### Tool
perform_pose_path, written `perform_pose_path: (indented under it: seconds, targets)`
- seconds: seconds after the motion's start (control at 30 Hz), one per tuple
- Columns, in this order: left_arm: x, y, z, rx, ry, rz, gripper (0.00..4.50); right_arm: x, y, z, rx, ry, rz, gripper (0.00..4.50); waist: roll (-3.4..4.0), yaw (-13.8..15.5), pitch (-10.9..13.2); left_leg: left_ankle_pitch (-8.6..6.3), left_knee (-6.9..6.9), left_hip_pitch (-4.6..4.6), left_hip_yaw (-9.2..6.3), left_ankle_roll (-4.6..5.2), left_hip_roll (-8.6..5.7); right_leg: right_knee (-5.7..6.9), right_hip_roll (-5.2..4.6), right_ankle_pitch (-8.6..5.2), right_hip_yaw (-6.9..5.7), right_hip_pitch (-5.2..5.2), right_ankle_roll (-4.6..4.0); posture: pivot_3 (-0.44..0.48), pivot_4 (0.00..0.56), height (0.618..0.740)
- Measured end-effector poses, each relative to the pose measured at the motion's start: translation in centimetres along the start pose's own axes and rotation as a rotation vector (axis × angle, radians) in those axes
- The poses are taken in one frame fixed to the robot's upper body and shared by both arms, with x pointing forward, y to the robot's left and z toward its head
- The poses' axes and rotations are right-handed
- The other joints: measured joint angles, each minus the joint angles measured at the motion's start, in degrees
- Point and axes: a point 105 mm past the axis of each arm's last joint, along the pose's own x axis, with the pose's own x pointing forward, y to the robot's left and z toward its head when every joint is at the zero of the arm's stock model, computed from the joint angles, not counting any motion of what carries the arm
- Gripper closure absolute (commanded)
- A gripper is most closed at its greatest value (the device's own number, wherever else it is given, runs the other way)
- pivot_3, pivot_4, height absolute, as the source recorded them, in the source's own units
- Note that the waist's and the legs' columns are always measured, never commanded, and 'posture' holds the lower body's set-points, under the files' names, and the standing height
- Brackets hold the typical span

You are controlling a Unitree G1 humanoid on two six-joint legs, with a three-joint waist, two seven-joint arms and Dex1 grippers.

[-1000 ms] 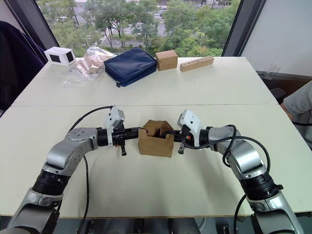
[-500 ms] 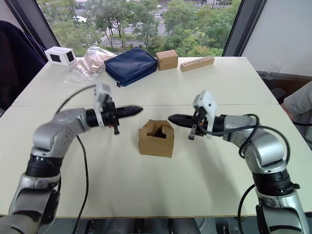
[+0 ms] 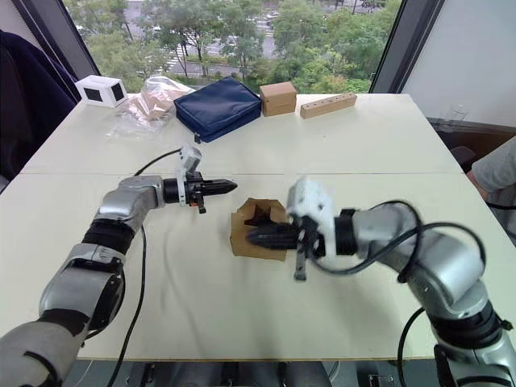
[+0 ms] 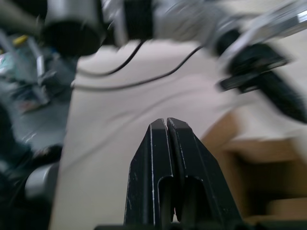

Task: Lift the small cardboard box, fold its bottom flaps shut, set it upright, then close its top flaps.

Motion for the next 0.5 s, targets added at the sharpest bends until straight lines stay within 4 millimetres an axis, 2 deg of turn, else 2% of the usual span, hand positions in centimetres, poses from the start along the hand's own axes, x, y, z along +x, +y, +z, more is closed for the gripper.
perform_pose_path:
  seconds: [0.2,0.5]
  targets:
    - [0.7,-1.6,-2.0,-0.028,0.039,-0.108,4.44,0.8,-0.5,-1.3,-0.068,0.073,-0.053,4.50,0.00,-0.4,0.0,0.00,0.00,0.03,-0.01,0.00,0.03,0.02,0.03,0.00,0.00,-0.02,0.00,0.000,0.150,0.740]
    - [1.4,-3.4,-3.2,-0.042,0.065,-0.185,4.44,1.4,-2.3,-2.0,-0.101,0.088,-0.123,4.50,0.00,-0.3,0.0,0.00,0.01,0.03,-0.01,0.00,0.03,0.02,0.01,0.00,-0.01,0.00,0.00,0.000,0.150,0.740]
